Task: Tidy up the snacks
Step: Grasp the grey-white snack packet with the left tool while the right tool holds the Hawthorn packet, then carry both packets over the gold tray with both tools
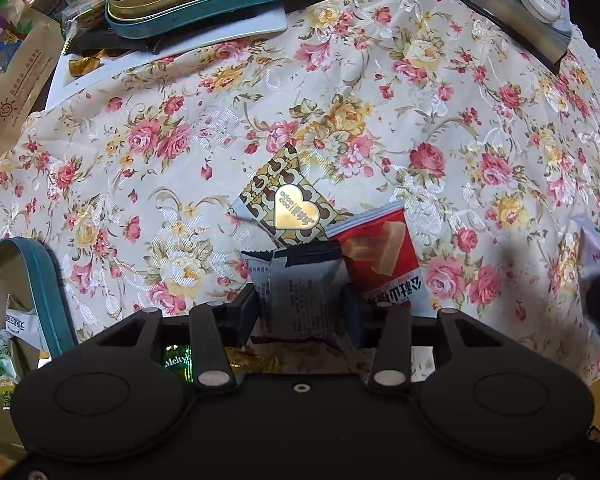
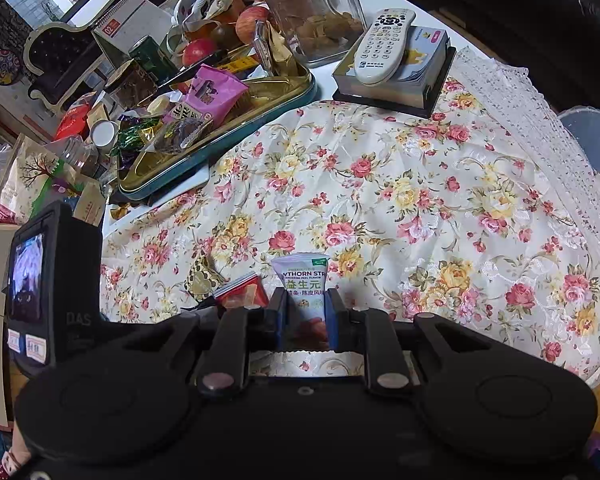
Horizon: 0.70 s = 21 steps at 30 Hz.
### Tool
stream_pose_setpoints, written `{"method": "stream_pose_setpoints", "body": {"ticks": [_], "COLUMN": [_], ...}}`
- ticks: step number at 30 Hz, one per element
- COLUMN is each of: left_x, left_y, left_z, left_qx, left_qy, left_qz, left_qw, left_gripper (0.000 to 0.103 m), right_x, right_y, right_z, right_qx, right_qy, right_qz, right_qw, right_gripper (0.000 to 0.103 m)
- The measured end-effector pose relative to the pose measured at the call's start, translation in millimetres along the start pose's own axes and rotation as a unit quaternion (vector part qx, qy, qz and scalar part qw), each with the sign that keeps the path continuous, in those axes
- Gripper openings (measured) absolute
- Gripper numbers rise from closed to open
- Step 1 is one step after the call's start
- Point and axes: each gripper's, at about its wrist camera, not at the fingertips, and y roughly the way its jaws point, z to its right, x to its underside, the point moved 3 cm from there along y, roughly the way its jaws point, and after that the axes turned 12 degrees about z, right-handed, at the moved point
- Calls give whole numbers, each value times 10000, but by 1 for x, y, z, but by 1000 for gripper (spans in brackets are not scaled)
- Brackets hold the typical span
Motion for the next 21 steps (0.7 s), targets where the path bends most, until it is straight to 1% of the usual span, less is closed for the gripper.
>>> {"method": "stream_pose_setpoints", "body": {"ticks": [2, 3, 7, 14, 21], "left_x": [-2, -2, -4, -13, -6], "left_y": [2, 1, -2, -37, -61], "left_z": [-3, -7, -13, -24, -38], "left_qx": [49, 83, 255, 425, 551], "left_qy": [-90, -142, -393, -621, -733], "left_qz": [11, 28, 65, 290, 249], "left_qw": [9999, 9999, 9989, 9967, 9955], "left_gripper": [50, 47, 43, 43, 43], "right_x": [0, 0, 0, -4, -3], "right_y": [-1, -1, -1, -3, 0], "right_z": [-1, -1, 0, 2, -2], "right_qx": [-15, -20, -19, 24, 37], "right_qy": [-10, -16, -13, 137, 179], "right_qz": [-5, -9, -3, 63, 41], "right_qw": [10000, 10000, 10000, 9999, 9998], "right_gripper": [22, 22, 22, 22, 22]}}
